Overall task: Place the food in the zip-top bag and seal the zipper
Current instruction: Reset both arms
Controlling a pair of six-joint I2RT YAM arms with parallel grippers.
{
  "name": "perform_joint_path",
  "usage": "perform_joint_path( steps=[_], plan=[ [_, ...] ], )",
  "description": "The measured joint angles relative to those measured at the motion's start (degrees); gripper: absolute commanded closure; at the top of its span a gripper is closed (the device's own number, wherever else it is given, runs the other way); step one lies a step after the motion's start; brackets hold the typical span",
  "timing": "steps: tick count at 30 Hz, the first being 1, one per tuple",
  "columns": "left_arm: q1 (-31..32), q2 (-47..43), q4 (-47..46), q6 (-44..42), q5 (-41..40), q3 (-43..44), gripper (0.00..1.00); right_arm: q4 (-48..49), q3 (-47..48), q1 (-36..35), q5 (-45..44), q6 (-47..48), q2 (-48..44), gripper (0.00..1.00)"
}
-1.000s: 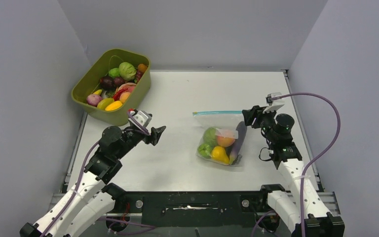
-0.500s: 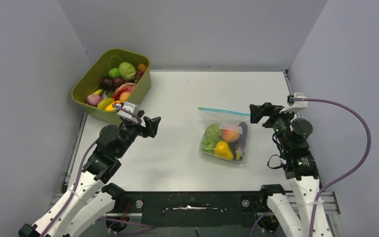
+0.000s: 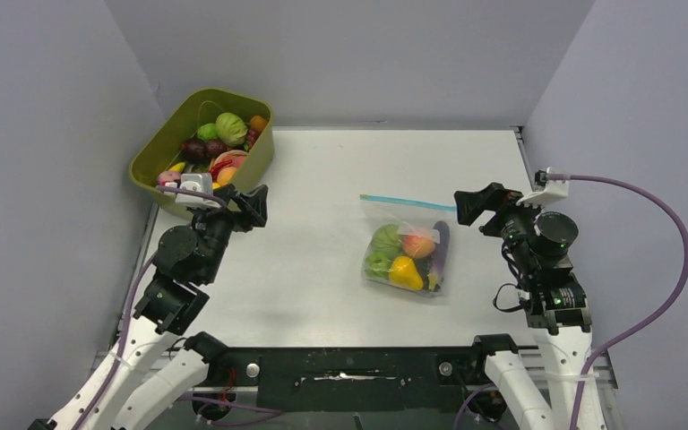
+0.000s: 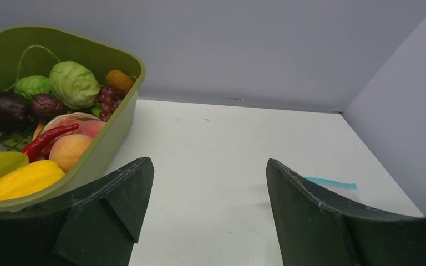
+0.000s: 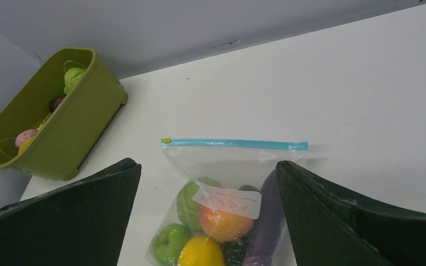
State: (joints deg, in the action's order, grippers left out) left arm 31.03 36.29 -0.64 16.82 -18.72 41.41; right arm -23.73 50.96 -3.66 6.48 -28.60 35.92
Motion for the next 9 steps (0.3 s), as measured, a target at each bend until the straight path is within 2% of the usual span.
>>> perform_joint_path(
  steps=[9],
  plan=[
    [0.0,0.96,0.85,-0.81,2.89,5.05,0.25,-0.55,1.53,0.0,0.24,-0.7,-1.27,0.02]
  ],
)
